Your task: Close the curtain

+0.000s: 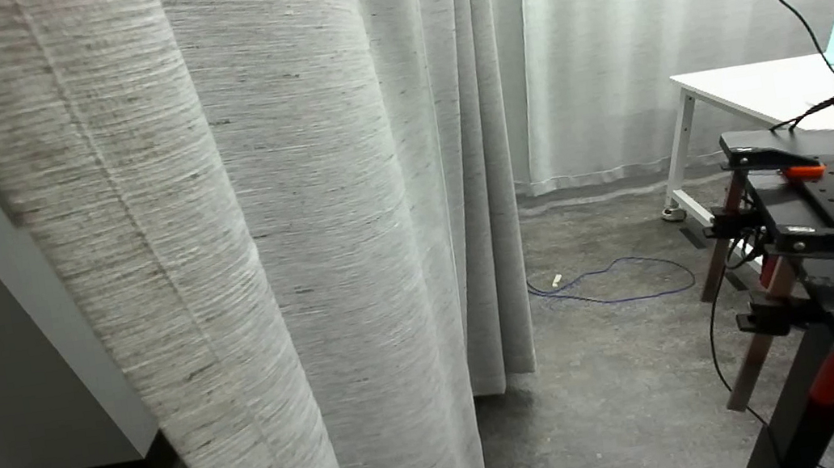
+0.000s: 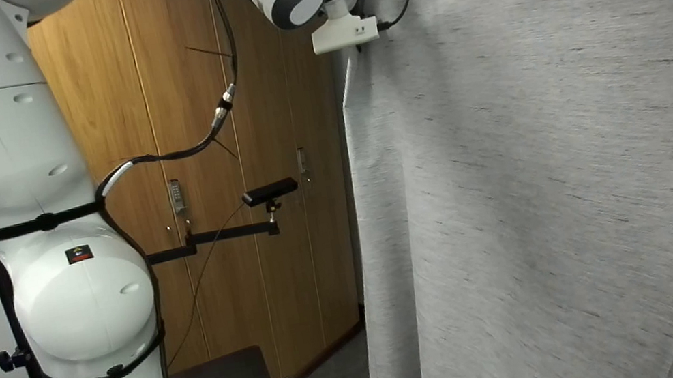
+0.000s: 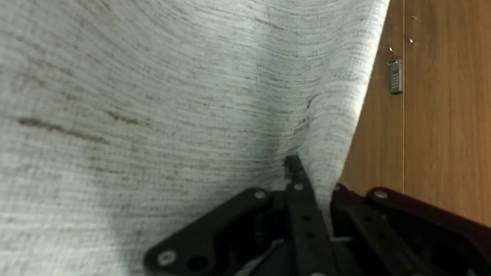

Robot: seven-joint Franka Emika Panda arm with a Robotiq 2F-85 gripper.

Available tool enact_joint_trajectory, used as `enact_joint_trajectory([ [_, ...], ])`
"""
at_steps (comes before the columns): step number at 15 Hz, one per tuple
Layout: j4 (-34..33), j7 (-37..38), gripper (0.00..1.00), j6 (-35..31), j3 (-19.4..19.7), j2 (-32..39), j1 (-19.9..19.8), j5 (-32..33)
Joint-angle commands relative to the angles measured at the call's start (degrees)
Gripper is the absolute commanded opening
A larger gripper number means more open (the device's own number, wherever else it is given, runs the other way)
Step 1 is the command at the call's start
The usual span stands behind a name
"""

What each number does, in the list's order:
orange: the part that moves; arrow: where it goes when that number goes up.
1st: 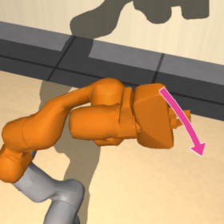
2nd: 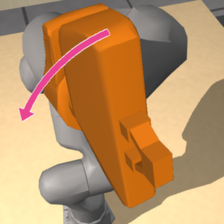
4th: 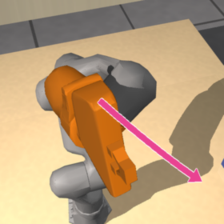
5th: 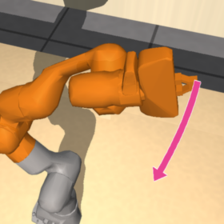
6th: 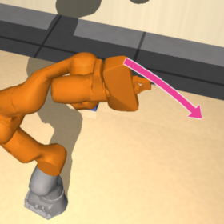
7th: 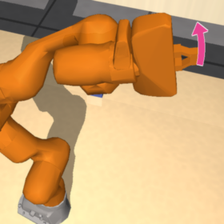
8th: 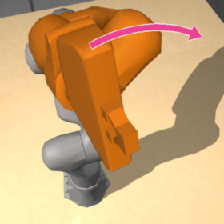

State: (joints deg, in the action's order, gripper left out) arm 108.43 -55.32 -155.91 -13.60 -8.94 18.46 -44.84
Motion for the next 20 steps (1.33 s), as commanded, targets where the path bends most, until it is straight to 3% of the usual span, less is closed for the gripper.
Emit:
enact_joint_trajectory([
  [1, 1.78, -1.70, 0.01, 2.80, -1.25, 3.38, 1.45, 0.16],
  [12, 2.67, 0.04, 0.01, 2.86, -1.32, 2.59, 1.15, 0.53],
  [20, 2.53, -1.32, 0.01, 3.00, -1.05, 2.41, 1.87, -3.41],
])
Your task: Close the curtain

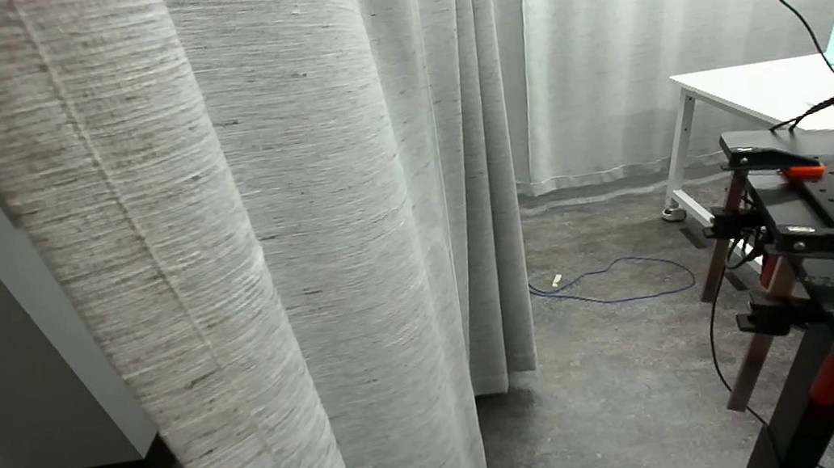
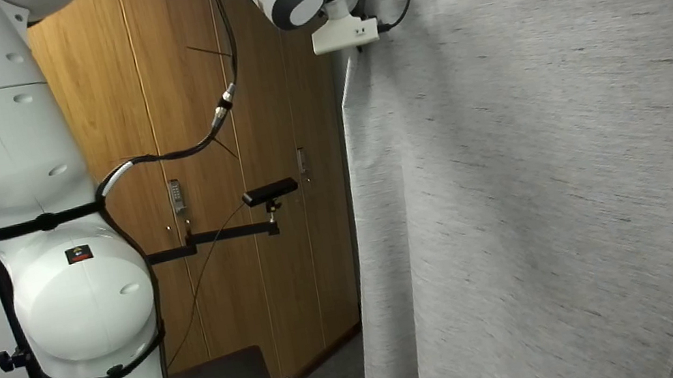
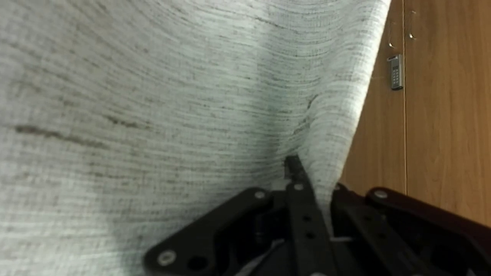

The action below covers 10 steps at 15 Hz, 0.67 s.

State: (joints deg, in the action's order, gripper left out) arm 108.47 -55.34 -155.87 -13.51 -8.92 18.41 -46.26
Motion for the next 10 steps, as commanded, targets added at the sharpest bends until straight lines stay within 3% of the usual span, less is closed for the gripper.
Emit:
enact_joint_trajectory([
  [1, 2.46, -1.44, 0.01, 2.97, -1.12, 2.39, 1.98, -2.58],
  [10, 2.75, -0.33, 0.01, 3.08, -1.27, 2.19, 1.67, -3.49],
])
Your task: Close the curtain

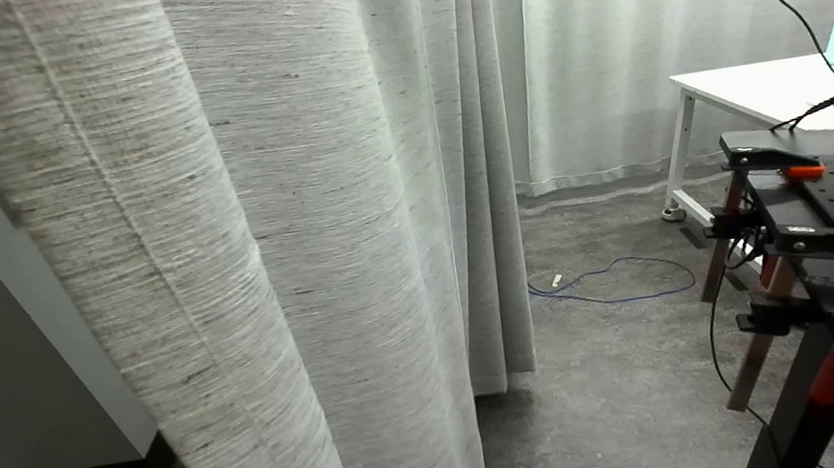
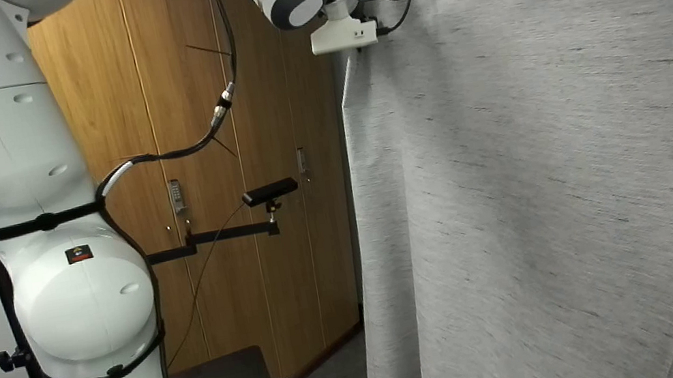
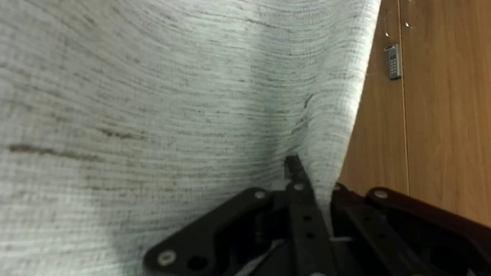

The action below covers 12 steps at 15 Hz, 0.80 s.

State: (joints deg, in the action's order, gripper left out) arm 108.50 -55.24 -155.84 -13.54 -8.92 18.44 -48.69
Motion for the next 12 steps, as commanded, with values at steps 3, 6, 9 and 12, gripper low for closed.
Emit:
enact_joint_trajectory([
  [3, 2.72, -0.46, 0.01, 3.05, -1.23, 2.16, 1.68, -1.21],
  [6, 2.76, -0.26, 0.01, 3.07, -1.24, 2.12, 1.63, -1.11],
  [9, 2.75, -0.19, 0.01, 3.10, -1.23, 2.10, 1.61, -1.10],
  [12, 2.79, 0.00, 0.01, 3.09, -1.25, 2.07, 1.58, -1.01],
])
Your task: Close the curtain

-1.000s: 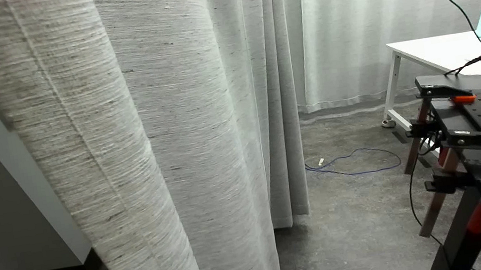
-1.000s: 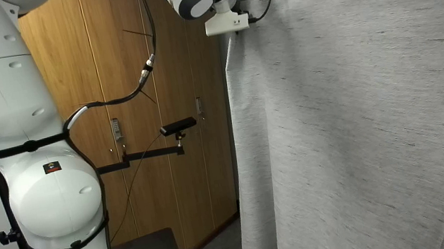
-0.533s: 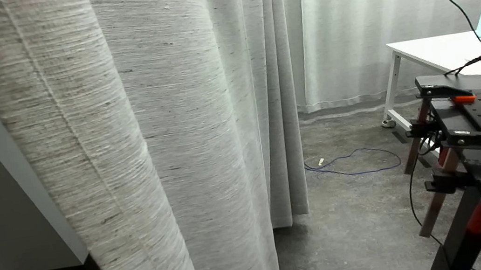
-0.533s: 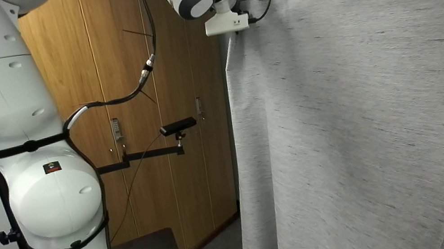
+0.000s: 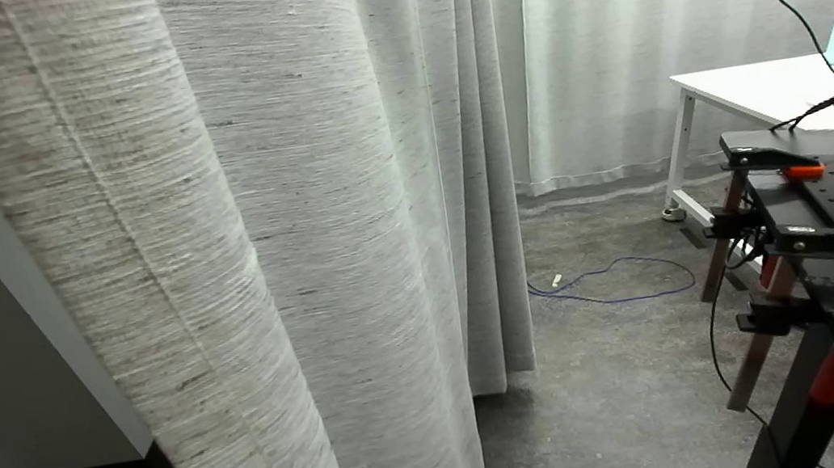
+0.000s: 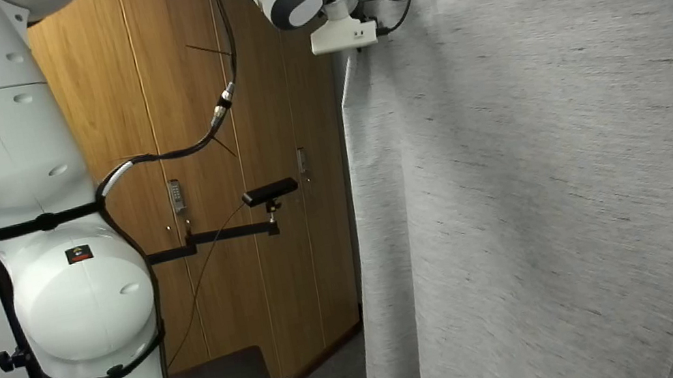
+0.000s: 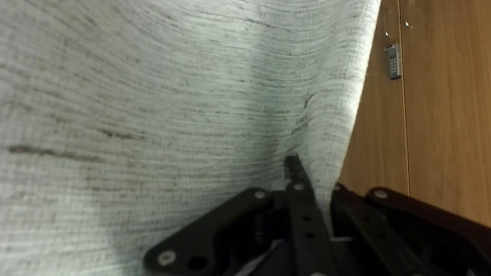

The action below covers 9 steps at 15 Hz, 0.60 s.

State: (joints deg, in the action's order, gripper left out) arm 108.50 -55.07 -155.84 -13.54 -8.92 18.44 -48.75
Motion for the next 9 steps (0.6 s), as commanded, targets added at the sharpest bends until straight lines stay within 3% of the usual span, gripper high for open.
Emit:
enact_joint_trajectory([
  [1, 2.90, 0.30, 0.01, 3.04, -1.32, 2.03, 1.44, -0.42],
  [9, 2.80, 0.14, 0.01, 3.10, -1.26, 2.09, 1.50, -0.68],
])
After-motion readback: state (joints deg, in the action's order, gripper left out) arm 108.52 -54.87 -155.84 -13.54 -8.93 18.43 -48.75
